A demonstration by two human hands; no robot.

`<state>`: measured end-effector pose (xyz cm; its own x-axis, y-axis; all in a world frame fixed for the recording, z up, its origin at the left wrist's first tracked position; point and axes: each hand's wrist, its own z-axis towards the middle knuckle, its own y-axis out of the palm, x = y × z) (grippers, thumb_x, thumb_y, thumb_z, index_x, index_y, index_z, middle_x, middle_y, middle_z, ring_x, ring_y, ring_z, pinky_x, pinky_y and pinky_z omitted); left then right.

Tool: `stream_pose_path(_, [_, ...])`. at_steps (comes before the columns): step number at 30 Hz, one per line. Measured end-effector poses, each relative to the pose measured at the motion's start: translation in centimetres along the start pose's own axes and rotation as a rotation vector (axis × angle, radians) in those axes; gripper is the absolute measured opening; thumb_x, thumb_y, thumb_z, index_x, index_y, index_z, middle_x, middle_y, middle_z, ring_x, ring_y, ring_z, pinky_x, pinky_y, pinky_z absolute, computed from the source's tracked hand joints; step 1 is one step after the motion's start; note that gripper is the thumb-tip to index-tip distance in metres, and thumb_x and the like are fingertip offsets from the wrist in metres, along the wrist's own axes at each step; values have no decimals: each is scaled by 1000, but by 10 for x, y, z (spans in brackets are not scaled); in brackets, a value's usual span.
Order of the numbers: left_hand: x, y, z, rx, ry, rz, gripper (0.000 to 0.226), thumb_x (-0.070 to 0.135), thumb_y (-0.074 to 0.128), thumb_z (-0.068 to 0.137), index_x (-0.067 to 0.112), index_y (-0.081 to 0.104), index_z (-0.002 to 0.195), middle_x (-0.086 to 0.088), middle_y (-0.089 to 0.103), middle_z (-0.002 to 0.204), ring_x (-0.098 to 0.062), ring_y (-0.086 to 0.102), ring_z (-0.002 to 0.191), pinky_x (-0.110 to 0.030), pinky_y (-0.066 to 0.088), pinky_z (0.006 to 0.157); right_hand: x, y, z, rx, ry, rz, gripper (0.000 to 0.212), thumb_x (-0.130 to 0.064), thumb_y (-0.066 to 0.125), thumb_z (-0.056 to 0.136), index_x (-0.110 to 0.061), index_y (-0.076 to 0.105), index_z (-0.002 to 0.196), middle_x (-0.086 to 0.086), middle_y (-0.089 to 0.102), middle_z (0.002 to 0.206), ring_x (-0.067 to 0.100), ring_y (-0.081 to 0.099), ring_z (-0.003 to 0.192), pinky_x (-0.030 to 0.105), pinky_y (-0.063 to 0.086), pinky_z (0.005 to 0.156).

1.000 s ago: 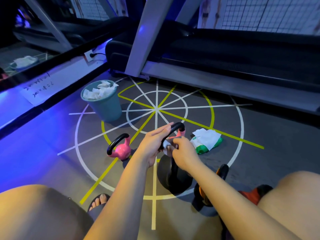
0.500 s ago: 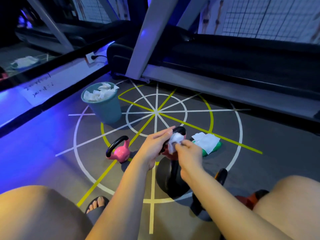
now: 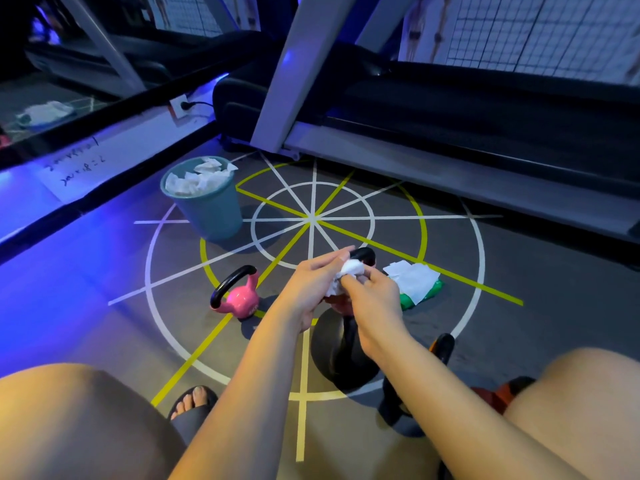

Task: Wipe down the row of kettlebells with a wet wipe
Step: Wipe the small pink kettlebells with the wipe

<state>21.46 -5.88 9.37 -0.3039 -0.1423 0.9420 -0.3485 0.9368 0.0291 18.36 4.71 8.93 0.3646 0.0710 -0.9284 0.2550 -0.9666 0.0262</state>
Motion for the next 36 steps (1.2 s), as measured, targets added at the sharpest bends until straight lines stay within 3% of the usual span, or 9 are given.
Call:
stream_pose_path(4, [0,-2,2,-4,-10,-13,23,41,58,102,41,73,119,7,76,113,-19,67,115,-45,48,107,5,-8,-1,54,-118,-198,18,-16,61,96,-27,74,102,-6,73,89,11,68,86,20,51,61])
stream_pose_path(9, [-1,-1,2,-20,-15,-12,24,37,58,102,38,73,121,4,77,108,-20,73,98,-41,54,95,6,-15,11,195,-319,-780,28,-15,57,97,-17,69,122,0,64,114,23,59,106,26,40,73])
stream_pose_path(13, [0,3,1,-31,-18,-22,25,31,58,103,35,73,122,6,77,108,-8,70,97,-22,55,77,20,6,-3,26,-354,-665,25,-7,54,96,-5,60,120,9,59,114,27,59,106,22,34,73])
stream_pose_path(18, [-2,-4,3,20,-32,-56,23,37,57,102,42,74,117,6,76,98,-18,64,99,-33,53,86,18,0,-5,-177,-260,-850,40,-21,58,98,-29,52,137,2,42,132,21,49,122,34,43,105])
stream_pose_path(20, [-4,-7,2,23,-37,-63,23,39,57,102,43,74,118,-2,75,108,-23,64,101,-38,51,95,16,-4,-3,-178,-306,-977,36,-26,58,97,-34,57,132,1,44,128,22,48,119,37,46,101])
stream_pose_path(25, [-6,-11,1,19,-23,-66,25,40,58,101,41,72,123,7,73,106,-13,64,89,-29,51,76,10,-4,3,-146,-127,-392,16,-19,61,96,-27,75,98,0,74,89,14,68,87,34,58,80])
stream_pose_path(28, [-6,-11,1,4,-20,-86,26,39,58,102,39,71,124,4,73,122,-19,66,110,-37,54,92,6,3,12,-155,250,215,17,-1,64,90,-13,75,96,12,75,98,22,70,86,35,55,93])
stream_pose_path(31, [-5,-6,-1,-9,-10,-50,25,39,58,102,39,72,123,2,75,116,-19,69,103,-36,56,84,7,3,27,-106,412,652,25,0,60,93,-3,65,118,20,70,115,29,70,100,43,50,103])
stream_pose_path(36, [-4,-2,1,3,12,-18,25,38,59,102,39,73,122,7,75,116,-12,66,109,-31,54,89,17,3,14,-111,272,335,23,-10,60,95,-19,72,111,10,76,99,27,70,104,45,54,97])
